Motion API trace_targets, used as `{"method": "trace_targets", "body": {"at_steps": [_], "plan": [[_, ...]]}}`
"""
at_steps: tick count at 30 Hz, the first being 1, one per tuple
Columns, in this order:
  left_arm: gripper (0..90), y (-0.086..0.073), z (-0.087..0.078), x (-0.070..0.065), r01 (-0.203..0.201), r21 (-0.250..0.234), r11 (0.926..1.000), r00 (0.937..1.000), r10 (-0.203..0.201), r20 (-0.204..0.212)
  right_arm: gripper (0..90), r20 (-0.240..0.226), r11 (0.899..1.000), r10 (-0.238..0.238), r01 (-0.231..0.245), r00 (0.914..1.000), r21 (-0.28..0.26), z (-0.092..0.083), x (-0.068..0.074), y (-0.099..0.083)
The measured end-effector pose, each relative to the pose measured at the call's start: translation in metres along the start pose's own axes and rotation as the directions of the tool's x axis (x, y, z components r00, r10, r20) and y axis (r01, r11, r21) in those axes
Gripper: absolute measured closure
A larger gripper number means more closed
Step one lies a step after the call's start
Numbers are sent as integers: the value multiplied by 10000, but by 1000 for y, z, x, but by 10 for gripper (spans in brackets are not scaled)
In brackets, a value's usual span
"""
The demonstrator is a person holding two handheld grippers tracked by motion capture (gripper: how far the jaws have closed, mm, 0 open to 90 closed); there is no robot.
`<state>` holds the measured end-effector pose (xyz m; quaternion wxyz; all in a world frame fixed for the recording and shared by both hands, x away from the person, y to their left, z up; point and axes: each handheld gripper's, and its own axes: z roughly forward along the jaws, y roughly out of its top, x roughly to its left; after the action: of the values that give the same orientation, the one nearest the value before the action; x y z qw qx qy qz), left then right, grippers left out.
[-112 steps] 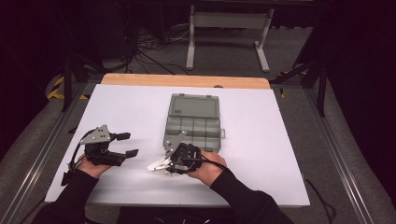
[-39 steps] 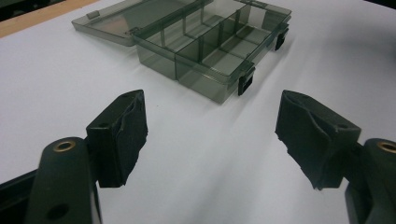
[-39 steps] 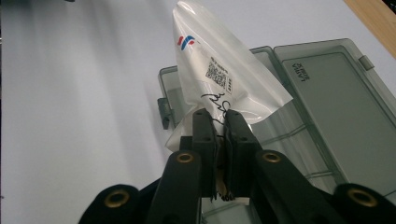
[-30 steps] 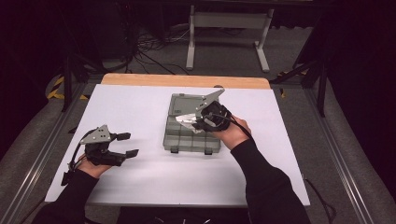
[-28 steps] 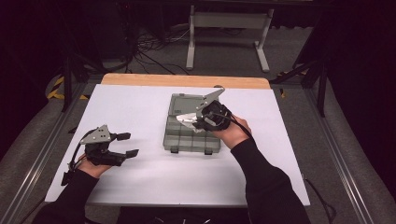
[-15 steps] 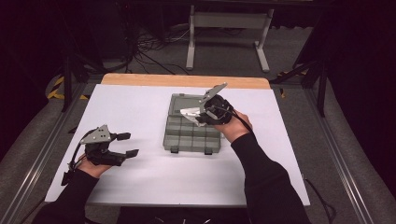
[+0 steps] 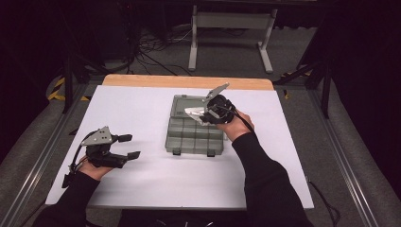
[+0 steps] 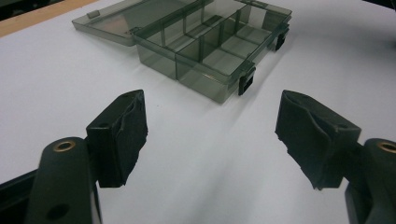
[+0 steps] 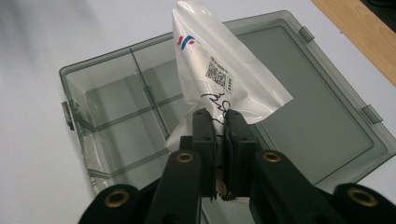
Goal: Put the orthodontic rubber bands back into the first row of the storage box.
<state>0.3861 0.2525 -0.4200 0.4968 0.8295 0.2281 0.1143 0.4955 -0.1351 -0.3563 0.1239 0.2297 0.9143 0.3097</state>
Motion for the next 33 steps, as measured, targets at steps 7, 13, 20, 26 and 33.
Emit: {"method": "trace_targets", "body": {"at_steps": [7, 13, 20, 26, 33], "plan": [[255, 0, 0, 0, 7, 5, 10000, 10000, -7, -1, 848, -63, 9998, 112, -111, 9999, 174, 14, -3, -4], [255, 0, 0, 0, 104, 5, 9999, 9999, -104, 14, 847, -102, 9992, 208, -204, 9997, 350, 24, -6, -9], [255, 0, 1, 0, 82, 18, 10000, 10000, -82, 21, 847, -145, 9985, 254, -246, 9996, 496, 31, -7, -12], [255, 0, 0, -1, 69, 7, 10000, 10000, -69, 26, 847, -226, 9976, 202, -186, 9995, 674, 37, -5, -13], [255, 0, 0, 0, 2, 24, 10000, 10000, -2, 25, 847, -311, 9963, 249, -223, 9992, 832, 44, -5, -15]]}}
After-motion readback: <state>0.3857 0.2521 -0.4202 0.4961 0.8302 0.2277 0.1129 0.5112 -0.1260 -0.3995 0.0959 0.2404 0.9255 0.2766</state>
